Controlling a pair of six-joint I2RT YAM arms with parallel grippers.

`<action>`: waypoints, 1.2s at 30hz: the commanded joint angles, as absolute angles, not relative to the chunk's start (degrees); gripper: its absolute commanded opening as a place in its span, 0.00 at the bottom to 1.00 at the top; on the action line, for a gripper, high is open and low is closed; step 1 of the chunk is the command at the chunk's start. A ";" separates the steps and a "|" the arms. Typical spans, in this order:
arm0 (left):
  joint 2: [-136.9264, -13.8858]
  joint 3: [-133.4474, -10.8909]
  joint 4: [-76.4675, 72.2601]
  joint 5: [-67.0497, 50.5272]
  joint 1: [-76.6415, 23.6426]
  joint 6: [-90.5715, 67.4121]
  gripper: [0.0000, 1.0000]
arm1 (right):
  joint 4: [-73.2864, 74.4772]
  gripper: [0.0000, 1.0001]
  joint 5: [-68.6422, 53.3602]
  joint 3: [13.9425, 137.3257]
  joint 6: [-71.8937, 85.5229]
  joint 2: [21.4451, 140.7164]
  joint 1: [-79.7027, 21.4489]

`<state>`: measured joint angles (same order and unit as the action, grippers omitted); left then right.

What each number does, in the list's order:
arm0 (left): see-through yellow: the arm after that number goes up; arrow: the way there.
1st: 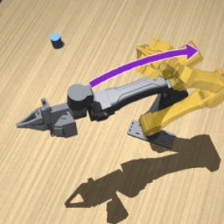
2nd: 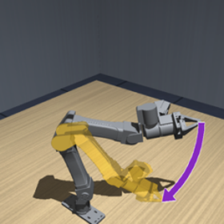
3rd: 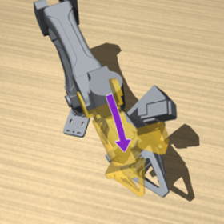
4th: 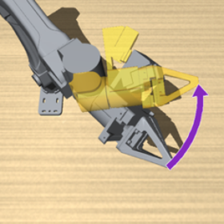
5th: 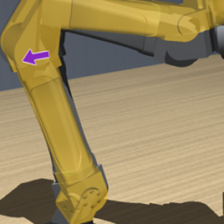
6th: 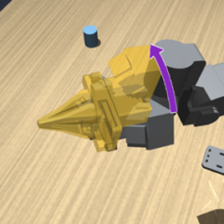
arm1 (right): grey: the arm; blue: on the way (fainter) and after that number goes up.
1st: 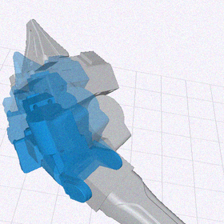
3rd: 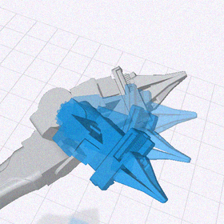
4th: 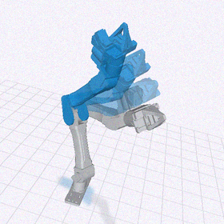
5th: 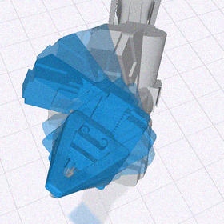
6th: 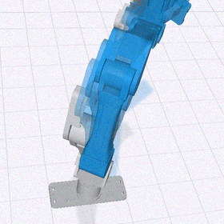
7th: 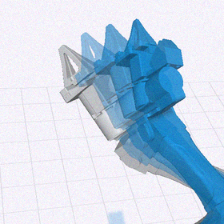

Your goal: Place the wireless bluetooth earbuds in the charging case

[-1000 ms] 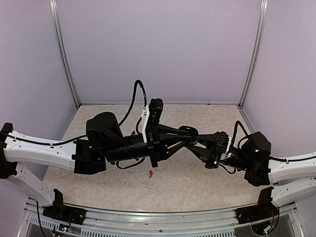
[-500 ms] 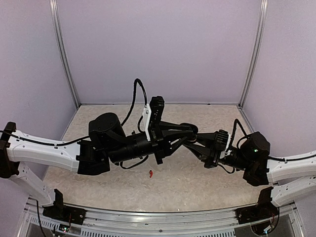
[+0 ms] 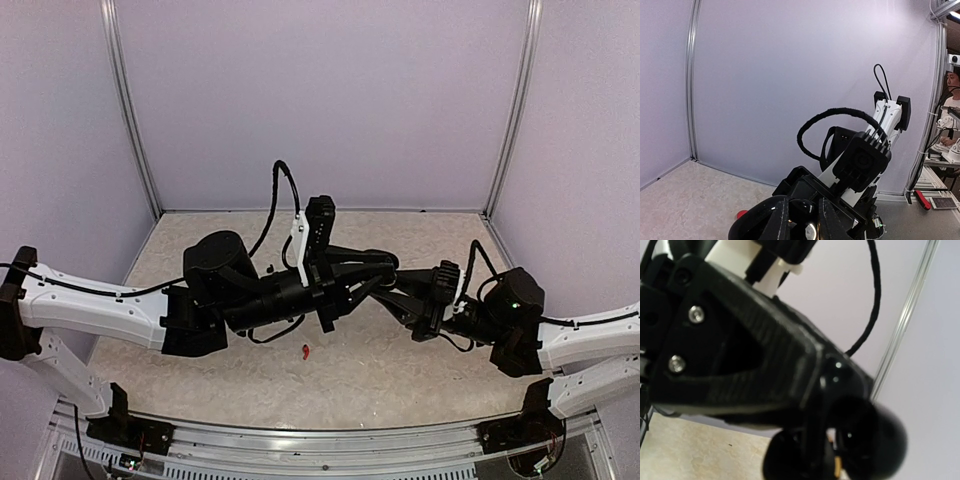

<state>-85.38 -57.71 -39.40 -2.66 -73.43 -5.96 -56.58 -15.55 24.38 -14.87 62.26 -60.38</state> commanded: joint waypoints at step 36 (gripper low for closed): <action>-90.97 -60.80 -24.96 3.78 -73.39 -7.50 0.19 | -60.09 0.00 -18.36 26.64 -13.54 57.52 -61.25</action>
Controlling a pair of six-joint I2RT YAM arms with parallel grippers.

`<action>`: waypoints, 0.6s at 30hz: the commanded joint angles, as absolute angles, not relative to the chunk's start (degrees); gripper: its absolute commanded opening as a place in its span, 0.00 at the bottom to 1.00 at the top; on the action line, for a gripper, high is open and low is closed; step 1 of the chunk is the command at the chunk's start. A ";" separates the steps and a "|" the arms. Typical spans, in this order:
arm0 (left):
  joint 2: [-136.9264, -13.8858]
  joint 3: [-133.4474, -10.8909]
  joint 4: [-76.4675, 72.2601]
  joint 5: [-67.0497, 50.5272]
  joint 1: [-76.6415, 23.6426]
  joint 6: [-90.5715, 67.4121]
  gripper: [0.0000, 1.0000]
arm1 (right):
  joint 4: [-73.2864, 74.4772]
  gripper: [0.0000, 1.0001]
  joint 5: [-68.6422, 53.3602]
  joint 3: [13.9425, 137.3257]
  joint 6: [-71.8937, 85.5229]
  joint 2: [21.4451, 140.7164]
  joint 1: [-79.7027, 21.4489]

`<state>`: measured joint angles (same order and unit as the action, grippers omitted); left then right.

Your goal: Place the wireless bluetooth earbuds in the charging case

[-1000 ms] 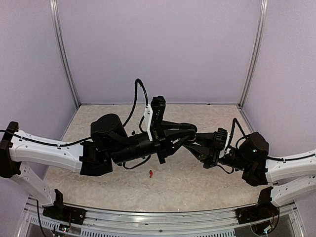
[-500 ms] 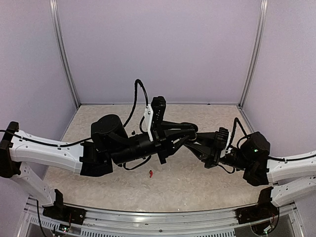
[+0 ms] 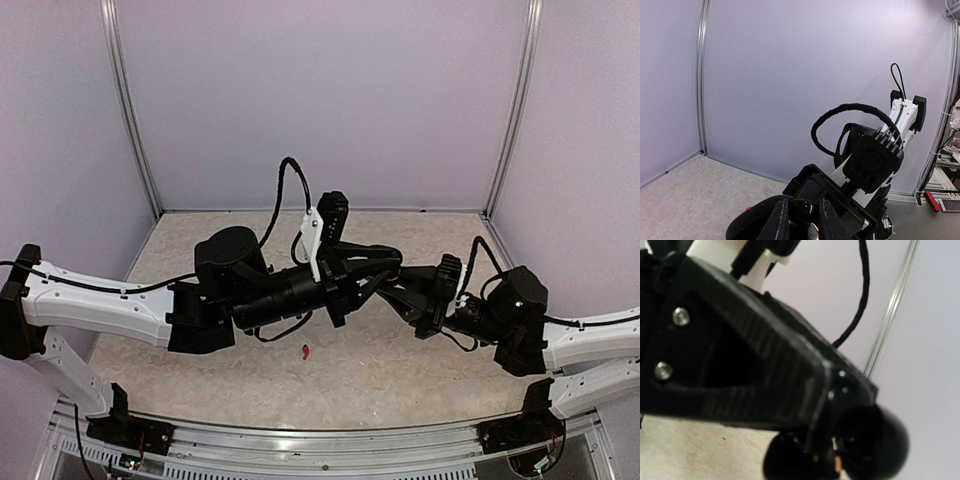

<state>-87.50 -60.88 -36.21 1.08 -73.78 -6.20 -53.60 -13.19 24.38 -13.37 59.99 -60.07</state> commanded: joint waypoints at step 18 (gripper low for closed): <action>-88.09 -58.11 -20.21 8.03 -71.82 -11.62 0.20 | -60.77 0.00 -17.04 25.49 -14.02 55.73 -61.23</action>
